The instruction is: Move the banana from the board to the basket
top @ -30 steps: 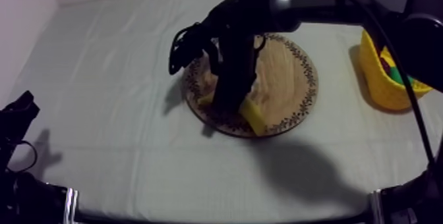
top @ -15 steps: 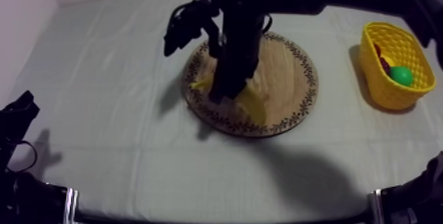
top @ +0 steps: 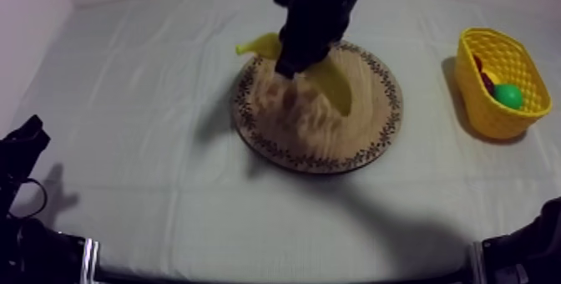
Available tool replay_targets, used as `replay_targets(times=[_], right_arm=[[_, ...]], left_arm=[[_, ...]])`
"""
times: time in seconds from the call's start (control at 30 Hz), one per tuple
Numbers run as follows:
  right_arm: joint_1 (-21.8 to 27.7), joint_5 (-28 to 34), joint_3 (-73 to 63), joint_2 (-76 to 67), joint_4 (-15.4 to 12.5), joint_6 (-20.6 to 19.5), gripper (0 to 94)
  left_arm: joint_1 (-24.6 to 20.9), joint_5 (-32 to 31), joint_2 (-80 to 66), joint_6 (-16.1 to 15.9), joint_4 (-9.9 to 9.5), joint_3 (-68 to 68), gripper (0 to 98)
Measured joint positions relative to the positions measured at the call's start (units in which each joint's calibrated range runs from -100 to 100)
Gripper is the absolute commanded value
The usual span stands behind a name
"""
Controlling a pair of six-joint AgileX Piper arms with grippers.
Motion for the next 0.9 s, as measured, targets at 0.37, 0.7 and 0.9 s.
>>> replay_targets(times=[0.37, 0.7, 0.9], right_arm=[[1.0, 5.9, -3.7, -4.7, -0.4, 0.8, 19.4], [8.5, 4.6, -4.1, -5.2, 0.1, 0.9, 22.0], [14.6, 3.9, -4.2, -4.6, 0.8, 0.9, 21.9]], left_arm=[[0.0, 0.0, 0.0, 0.0, 0.00, 0.0, 0.1], [0.0, 0.0, 0.0, 0.0, 0.00, 0.0, 0.1], [0.0, 0.0, 0.0, 0.0, 0.00, 0.0, 0.1]])
